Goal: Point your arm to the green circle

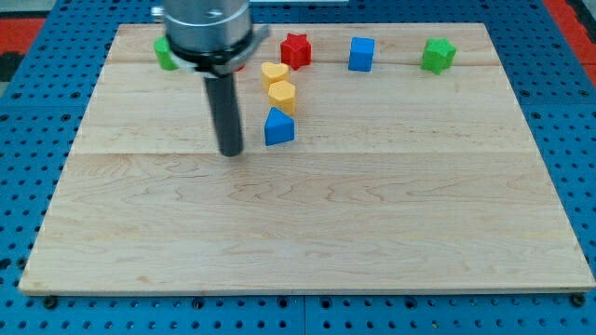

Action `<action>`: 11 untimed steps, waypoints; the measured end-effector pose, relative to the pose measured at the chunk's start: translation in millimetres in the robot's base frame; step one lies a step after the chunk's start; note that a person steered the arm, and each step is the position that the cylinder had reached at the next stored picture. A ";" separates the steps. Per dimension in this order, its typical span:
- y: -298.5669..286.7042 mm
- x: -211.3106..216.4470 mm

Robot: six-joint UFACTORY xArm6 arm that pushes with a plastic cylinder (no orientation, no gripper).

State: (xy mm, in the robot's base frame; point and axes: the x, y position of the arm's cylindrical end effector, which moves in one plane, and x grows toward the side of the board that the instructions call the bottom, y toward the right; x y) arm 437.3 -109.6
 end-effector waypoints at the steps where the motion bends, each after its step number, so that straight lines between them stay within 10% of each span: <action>1: -28.1 -9.2; 5: -95.6 -145.4; 11: -116.3 -200.3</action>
